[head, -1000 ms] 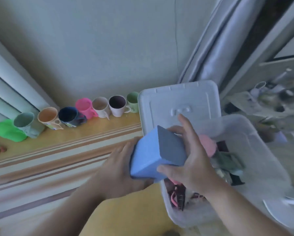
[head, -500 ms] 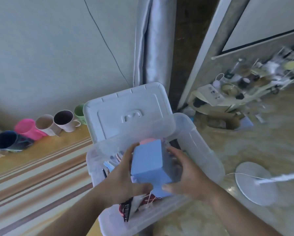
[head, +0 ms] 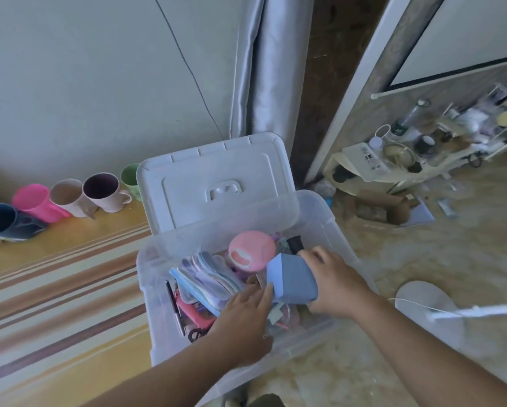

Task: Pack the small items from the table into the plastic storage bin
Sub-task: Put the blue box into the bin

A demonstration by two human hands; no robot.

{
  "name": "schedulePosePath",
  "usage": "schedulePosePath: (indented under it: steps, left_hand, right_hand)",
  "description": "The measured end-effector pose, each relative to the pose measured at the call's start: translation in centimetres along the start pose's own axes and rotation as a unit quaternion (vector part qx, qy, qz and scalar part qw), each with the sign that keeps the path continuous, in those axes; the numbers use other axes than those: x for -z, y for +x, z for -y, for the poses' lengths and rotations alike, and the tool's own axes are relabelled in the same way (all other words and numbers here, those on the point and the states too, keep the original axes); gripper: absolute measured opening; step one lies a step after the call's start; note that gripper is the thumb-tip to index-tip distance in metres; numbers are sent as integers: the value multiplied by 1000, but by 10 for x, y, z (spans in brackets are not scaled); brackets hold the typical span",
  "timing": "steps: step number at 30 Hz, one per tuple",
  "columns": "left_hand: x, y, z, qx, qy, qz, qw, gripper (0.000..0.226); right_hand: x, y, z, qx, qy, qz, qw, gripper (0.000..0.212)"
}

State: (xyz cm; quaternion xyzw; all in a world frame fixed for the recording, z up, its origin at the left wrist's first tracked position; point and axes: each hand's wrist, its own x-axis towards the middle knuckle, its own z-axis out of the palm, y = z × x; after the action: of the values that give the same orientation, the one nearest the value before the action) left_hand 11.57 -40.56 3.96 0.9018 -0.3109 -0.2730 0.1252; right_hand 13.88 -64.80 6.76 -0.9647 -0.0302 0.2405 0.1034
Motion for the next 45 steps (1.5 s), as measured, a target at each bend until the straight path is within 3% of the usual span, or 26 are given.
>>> schedulePosePath:
  steps: [6,10,14,17,21,25,29,34,37,39,41,45]
  left_hand:
    - [-3,9,0,-14,-10,-44,999,88]
    - [19,38,4,4,-60,-133,989,90]
    - [43,72,11,32,-84,-129,988,89]
    - [43,94,23,56,-87,-122,987,90]
    - [28,108,35,55,-67,-80,993,93]
    - [20,105,34,14,-31,-69,997,87]
    - [18,94,31,-24,-3,-77,997,74]
    - [22,53,48,-26,42,-115,992,65]
    - [38,10,75,-11,59,-149,987,57]
    - [49,-31,100,12,68,-188,980,56]
    - [55,-80,131,69,64,-228,969,56]
    - [46,-201,204,225,-6,-303,926,57]
  right_hand:
    - [-5,-12,9,-65,-69,-103,990,93]
    - [-6,-1,17,-140,-41,-170,975,105]
    - [-5,21,23,-154,-72,-234,957,107]
    - [-6,33,24,-154,-53,-200,966,103]
    - [-18,20,13,-144,-3,-99,985,101]
    - [-35,2,4,-148,2,-157,976,85]
    - [-31,10,3,-155,15,-143,977,80]
    - [-31,6,19,-53,-19,-163,985,67]
    - [-30,8,65,33,1,-171,985,54]
    - [-31,12,106,89,23,-153,984,57]
    - [-31,20,150,129,40,-134,982,64]
    - [-43,38,248,242,59,-169,954,52]
